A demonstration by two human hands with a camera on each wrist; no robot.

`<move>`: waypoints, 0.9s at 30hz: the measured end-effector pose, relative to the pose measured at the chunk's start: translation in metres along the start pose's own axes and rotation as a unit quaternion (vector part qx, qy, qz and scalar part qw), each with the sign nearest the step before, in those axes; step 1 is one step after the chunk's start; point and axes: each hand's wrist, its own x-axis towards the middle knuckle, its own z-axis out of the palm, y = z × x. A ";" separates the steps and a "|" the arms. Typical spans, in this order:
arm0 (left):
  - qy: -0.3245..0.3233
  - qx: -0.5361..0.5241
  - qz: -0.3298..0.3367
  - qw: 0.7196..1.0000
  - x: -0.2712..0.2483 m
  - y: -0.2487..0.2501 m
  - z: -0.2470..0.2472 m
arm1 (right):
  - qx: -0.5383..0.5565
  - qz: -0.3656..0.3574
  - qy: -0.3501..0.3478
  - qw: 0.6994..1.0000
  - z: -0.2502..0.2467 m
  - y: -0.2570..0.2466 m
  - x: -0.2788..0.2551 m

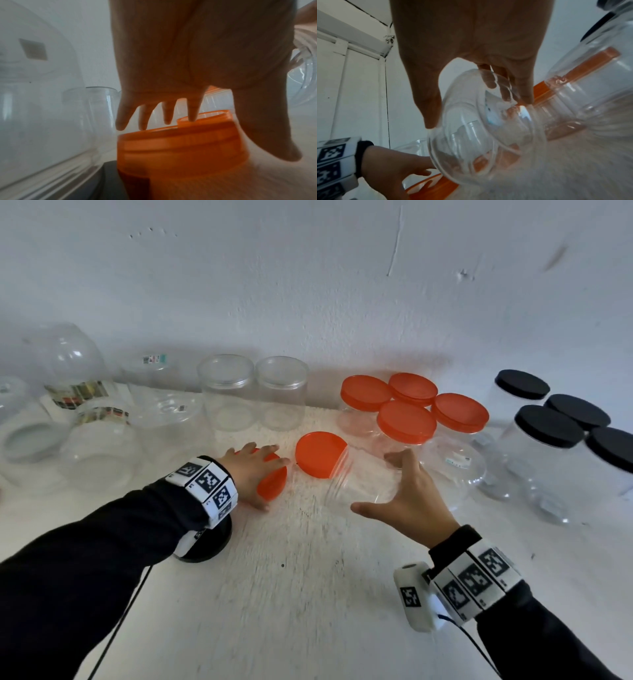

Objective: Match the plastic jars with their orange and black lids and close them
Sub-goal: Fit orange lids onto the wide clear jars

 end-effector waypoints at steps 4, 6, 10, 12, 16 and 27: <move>0.000 0.008 -0.007 1.000 0.001 0.002 0.000 | 0.021 0.020 0.005 1.000 0.000 0.005 -0.006; 0.007 0.001 -0.008 1.000 0.001 0.001 0.000 | 0.030 0.018 -0.004 0.999 -0.001 0.005 -0.009; 0.038 -0.026 0.008 0.999 0.001 0.000 -0.001 | 0.034 0.036 -0.040 0.998 -0.003 0.006 -0.017; 0.055 -0.040 0.016 0.998 -0.001 0.002 -0.001 | 0.035 0.050 -0.045 0.997 -0.005 0.008 -0.022; 0.099 -0.083 0.048 0.990 -0.008 0.005 -0.005 | 0.051 0.086 -0.098 0.990 -0.009 0.016 -0.029; 0.248 -0.307 0.169 0.903 -0.039 0.039 -0.016 | 0.197 0.125 -0.107 0.967 0.002 0.028 -0.027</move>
